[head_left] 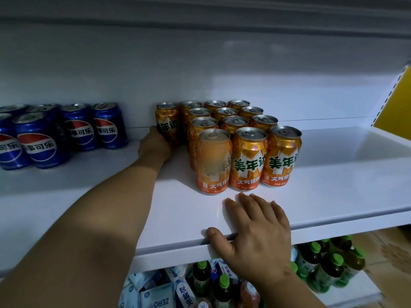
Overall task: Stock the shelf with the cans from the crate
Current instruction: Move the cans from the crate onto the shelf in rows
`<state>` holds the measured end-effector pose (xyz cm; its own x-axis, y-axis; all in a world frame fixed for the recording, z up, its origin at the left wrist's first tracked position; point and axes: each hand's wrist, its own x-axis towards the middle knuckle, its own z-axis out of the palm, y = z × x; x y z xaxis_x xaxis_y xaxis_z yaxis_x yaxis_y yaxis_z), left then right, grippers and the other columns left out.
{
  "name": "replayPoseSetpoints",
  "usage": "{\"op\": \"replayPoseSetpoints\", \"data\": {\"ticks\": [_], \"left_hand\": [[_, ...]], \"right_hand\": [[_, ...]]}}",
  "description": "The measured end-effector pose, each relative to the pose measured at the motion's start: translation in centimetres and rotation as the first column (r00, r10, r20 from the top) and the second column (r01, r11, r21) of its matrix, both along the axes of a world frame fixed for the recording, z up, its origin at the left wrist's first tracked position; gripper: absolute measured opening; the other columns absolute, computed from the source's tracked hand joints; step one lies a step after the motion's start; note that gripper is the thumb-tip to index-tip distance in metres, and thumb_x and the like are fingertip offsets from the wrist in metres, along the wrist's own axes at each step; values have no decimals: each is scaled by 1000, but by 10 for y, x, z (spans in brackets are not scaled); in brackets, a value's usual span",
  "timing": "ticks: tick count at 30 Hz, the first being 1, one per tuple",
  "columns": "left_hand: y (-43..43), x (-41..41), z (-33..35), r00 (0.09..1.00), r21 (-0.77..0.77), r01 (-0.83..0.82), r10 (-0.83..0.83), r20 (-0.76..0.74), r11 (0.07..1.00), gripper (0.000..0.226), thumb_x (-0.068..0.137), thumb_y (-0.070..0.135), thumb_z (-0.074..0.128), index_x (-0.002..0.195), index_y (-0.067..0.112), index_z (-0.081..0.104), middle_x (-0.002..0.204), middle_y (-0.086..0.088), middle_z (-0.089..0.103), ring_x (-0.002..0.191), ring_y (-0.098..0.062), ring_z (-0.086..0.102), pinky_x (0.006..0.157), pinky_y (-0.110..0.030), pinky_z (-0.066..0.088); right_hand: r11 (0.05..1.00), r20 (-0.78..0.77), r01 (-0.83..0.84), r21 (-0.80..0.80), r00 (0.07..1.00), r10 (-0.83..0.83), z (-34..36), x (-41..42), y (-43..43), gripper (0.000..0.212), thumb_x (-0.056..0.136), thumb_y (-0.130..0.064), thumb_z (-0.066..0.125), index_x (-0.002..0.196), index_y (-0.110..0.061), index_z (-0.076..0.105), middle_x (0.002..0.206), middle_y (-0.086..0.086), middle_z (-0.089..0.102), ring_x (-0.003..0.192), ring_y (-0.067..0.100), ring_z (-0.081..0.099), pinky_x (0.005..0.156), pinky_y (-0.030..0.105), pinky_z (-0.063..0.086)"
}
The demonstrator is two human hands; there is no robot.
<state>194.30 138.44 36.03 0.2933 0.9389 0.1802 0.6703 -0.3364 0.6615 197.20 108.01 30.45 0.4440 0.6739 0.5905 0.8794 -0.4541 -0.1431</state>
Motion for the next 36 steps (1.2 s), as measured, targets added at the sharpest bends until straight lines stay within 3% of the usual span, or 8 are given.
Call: {"op": "replayPoseSetpoints", "data": {"ticks": [6, 13, 17, 20, 24, 26, 30, 36], "left_hand": [[3, 0, 0, 999, -19, -5, 4, -38, 1000, 72, 78, 60, 61, 131, 16, 39, 131, -18, 52, 120, -38, 48, 97, -44, 41], [-41, -28, 4, 988, -61, 148, -150, -35, 987, 72, 78, 52, 64, 136, 19, 36, 135, -13, 53, 120, -35, 52, 100, -41, 42], [-88, -67, 8, 943, -86, 246, -259, -209, 965, 79, 82, 51, 61, 147, 23, 26, 145, -9, 44, 125, -32, 49, 100, -39, 43], [-119, -96, 15, 911, -132, 297, -322, -257, 946, 80, 84, 52, 59, 149, 22, 22, 151, -7, 36, 131, -31, 42, 106, -38, 40], [-171, -118, 31, 890, -175, 376, -407, -205, 910, 79, 87, 46, 62, 150, 19, 22, 153, -6, 32, 130, -25, 44, 99, -28, 39], [-204, -123, 43, 852, -148, 458, -480, -210, 877, 76, 88, 44, 61, 149, 18, 24, 153, -6, 32, 128, -24, 46, 93, -26, 37], [-268, -119, 57, 737, -94, 642, -646, -198, 761, 72, 88, 44, 61, 148, 20, 28, 154, -2, 30, 137, -23, 34, 107, -31, 31], [-371, -91, 34, 442, -136, 857, -844, -305, 498, 71, 86, 46, 62, 146, 22, 32, 152, -3, 35, 135, -21, 39, 105, -29, 33]], "right_hand": [[1000, 7, 0, -9, 1000, 0, 2, 0, 0, 69, 77, -72, 40, 105, -19, 74, 111, 7, 71, 107, 31, 64, 93, 55, 47], [990, -68, -12, -143, 998, 2, 16, -5, -4, 64, 79, -73, 35, 103, -24, 68, 109, 2, 66, 105, 28, 59, 91, 46, 43], [931, -226, -83, -355, 974, 1, 40, -10, -13, 81, 77, -78, 11, 135, -31, 44, 143, -4, 43, 134, 21, 33, 111, 45, 21], [878, -305, -160, -451, 952, 17, 55, -12, -25, 70, 89, -72, 26, 144, -30, 32, 156, 0, 26, 144, 21, 19, 117, 45, 11], [862, -312, -72, -502, 944, -103, 68, -16, -67, 72, 90, -70, 31, 149, -29, 26, 158, 2, 24, 144, 23, 20, 117, 45, 16], [859, -328, 2, -513, 923, -199, 72, -14, -97, 75, 89, -71, 31, 150, -28, 26, 157, 3, 27, 142, 26, 25, 115, 46, 22], [813, -328, 158, -560, 859, -393, 77, -3, -161, 78, 87, -74, 32, 148, -24, 31, 152, 8, 35, 136, 33, 34, 109, 49, 33], [749, -368, 327, -576, 714, -595, 67, 1, -264, 80, 87, -74, 33, 148, -22, 33, 149, 10, 38, 132, 33, 40, 104, 45, 38]]}}
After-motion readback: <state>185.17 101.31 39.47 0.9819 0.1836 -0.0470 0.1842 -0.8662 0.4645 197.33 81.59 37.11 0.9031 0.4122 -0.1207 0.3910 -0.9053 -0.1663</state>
